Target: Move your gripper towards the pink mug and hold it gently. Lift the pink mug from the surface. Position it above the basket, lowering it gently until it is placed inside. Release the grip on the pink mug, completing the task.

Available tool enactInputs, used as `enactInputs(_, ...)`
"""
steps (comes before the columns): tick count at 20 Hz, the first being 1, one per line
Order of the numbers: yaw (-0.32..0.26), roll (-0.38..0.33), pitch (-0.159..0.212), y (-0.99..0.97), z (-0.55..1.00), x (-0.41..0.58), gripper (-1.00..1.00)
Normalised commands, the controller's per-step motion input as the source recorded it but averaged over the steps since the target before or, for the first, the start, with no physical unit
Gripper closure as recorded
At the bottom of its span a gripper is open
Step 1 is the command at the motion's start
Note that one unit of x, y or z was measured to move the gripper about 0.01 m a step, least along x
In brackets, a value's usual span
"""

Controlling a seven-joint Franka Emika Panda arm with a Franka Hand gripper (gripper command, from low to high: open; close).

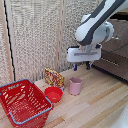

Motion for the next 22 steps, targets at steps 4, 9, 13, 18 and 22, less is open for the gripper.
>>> enactInputs(4,0.007,-0.08,-0.001,0.0,-0.42,-0.158,-1.0)
enactInputs(9,0.028,-0.071,-0.001,-0.07,-0.43,-0.099,-1.0)
enactInputs(13,0.048,-0.066,-0.005,-0.16,-0.41,-0.094,-1.0)
enactInputs(18,0.054,-0.093,-0.012,-0.01,-0.34,-0.017,-1.0)
enactInputs(22,0.02,-0.007,-0.005,0.0,-0.09,0.0,1.0)
